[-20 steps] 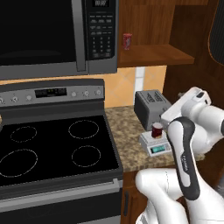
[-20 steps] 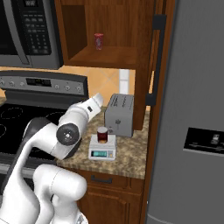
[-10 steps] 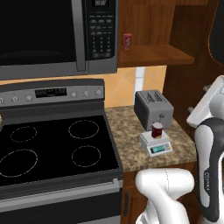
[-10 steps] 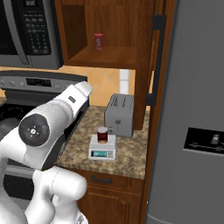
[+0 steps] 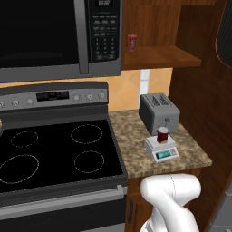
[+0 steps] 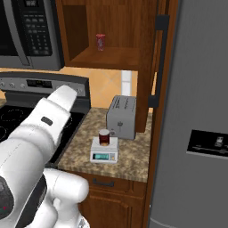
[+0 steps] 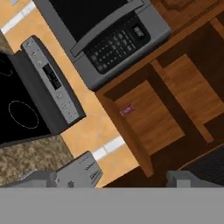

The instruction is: Pick the canned food and place it on the digital scale for weighing, and close the cabinet.

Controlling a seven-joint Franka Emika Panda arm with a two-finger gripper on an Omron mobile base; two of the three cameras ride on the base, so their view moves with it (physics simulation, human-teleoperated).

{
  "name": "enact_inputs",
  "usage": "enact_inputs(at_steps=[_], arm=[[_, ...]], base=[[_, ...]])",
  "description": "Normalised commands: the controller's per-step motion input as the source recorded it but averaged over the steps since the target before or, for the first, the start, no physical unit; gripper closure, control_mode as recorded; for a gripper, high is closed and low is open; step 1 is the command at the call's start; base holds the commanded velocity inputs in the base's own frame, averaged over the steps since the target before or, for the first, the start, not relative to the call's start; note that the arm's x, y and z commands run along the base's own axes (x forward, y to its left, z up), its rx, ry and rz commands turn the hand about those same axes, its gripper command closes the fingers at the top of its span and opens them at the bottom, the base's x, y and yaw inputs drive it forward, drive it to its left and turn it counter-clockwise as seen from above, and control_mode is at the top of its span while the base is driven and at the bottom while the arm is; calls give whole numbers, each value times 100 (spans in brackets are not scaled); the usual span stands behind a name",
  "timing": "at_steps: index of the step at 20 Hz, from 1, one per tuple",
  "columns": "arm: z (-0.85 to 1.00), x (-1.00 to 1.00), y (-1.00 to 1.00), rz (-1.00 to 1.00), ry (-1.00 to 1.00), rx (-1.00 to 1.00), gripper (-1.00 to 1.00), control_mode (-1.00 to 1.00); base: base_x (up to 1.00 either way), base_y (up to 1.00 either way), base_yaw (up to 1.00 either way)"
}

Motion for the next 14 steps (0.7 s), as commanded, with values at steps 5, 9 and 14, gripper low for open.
enact_inputs(at_steps=[5,9,14], arm=[[-32,-95,6,4,-71,-16,-100,-100],[-84,-26,-45,0,-26,-1,-100,-100],[-100,-5,-8,1,-36,-8,-100,-100]], base=[[0,0,0],[0,0,0],[0,0,0]])
